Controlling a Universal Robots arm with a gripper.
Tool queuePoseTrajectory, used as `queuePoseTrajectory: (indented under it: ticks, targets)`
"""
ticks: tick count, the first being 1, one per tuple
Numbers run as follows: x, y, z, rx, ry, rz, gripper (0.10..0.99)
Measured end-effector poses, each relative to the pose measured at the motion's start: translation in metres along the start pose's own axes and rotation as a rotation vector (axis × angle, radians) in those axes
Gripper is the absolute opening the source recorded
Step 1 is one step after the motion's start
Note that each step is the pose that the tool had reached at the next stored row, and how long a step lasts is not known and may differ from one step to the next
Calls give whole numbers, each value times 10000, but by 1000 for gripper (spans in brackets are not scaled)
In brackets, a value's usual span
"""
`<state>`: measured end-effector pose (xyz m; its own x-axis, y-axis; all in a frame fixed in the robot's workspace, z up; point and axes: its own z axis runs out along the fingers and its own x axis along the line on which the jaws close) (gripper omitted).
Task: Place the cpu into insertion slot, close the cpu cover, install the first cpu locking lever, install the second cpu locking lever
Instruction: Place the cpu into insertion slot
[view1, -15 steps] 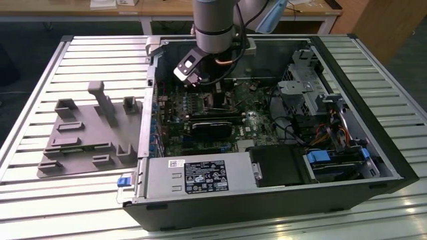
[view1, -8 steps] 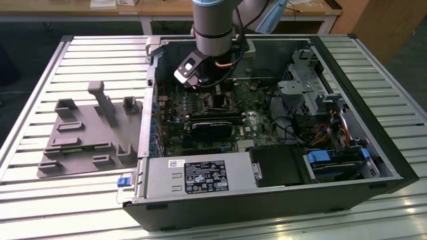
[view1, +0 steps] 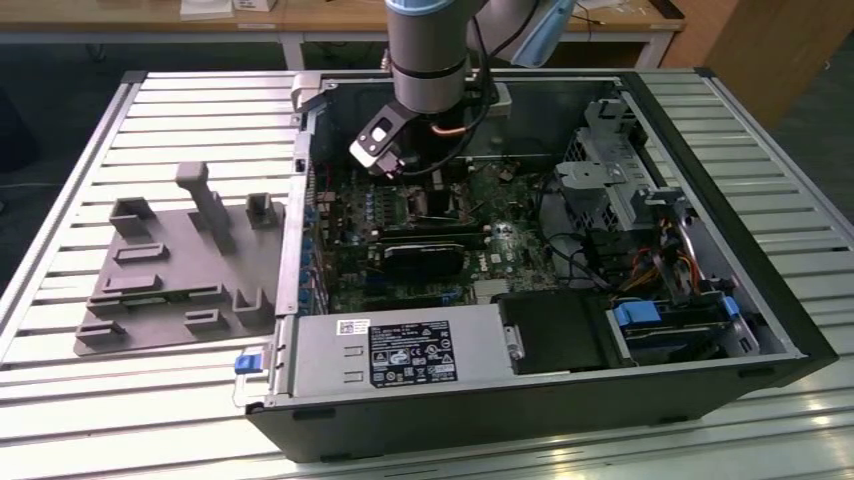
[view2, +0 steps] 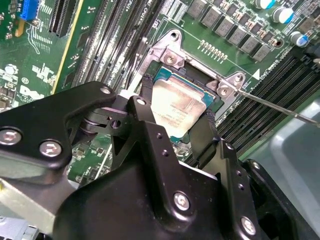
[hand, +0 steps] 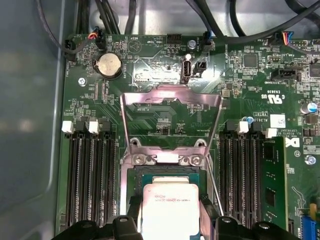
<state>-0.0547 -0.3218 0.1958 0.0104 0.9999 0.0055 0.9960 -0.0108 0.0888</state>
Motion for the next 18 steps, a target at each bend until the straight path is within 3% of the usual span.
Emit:
queuePoseTrajectory:
  ticks: [18]
  targets:
    - [23,3,40,0,-1,1,537]
